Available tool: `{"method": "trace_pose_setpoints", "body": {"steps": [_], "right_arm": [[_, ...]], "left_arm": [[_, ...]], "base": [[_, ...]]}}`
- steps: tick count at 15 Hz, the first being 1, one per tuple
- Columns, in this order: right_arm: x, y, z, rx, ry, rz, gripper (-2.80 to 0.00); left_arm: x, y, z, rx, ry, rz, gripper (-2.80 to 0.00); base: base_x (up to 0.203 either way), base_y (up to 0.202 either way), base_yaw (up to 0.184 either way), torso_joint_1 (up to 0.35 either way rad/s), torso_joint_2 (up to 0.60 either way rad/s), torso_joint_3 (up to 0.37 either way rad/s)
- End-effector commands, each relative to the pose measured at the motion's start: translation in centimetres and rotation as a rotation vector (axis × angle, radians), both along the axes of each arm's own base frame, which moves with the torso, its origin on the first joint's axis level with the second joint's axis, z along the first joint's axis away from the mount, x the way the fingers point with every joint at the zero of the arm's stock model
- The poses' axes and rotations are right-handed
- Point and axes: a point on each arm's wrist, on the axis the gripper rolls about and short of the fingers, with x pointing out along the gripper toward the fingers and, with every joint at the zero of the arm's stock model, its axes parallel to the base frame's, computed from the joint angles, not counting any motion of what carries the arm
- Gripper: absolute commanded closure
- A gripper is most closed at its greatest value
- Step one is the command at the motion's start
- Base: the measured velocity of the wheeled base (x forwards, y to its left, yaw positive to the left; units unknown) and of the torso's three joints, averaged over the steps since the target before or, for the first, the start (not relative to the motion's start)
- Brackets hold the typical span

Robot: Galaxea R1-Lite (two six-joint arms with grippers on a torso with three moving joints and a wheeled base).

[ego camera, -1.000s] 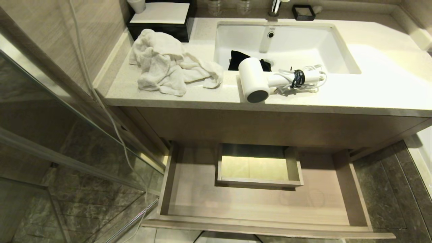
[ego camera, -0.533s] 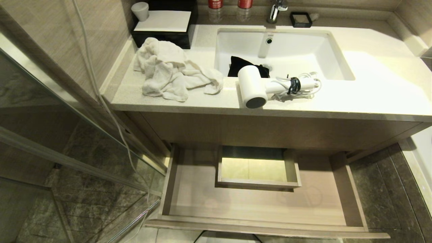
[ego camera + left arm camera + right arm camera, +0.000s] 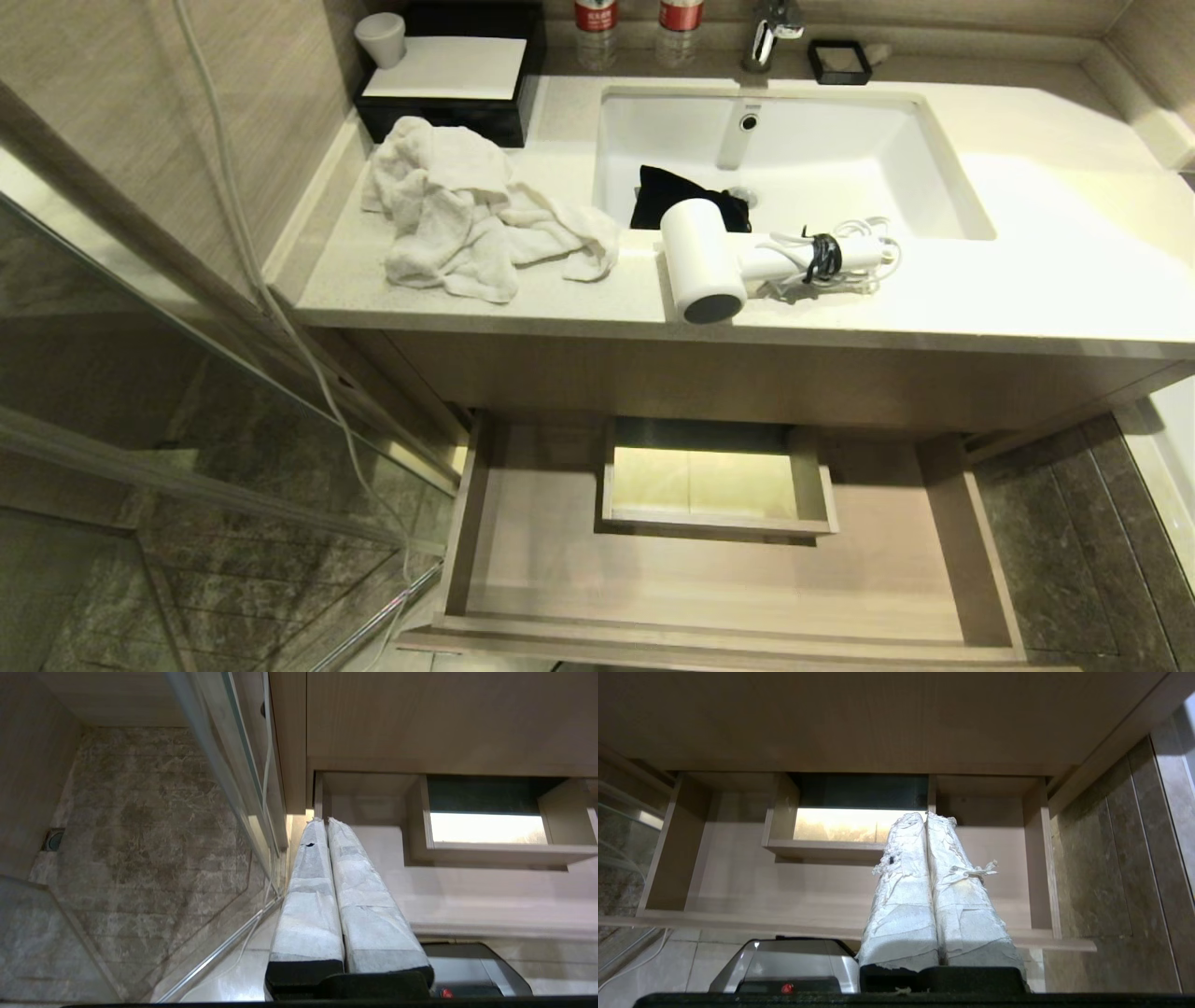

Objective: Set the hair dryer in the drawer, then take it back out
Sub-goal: Pick up the hairdryer

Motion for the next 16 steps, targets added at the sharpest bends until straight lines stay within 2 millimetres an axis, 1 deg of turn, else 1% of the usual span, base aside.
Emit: {"method": "trace_pose_setpoints", "body": {"steps": [1,9,16], "right_arm": [[0.02,0.0,-0.06,-0.002,0.002,0.001,0.0],[0.01,0.0,-0.05,-0.002,0.001,0.002,0.0],[0.01,0.0,-0.09,-0.002,0.002,0.001,0.0]], "left_arm": [[0.01,0.0,-0.04,0.0,0.001,0.0,0.0],[0.01,0.0,-0.04,0.0,0.001,0.0,0.0],[0.01,0.0,-0.04,0.0,0.001,0.0,0.0]], "base": [[0.0,0.0,0.0,0.254,-0.01,0.227],[0.0,0.0,0.0,0.287,-0.08,0.214],[0.0,0.0,0.0,0.335,-0.19,0.149]]}}
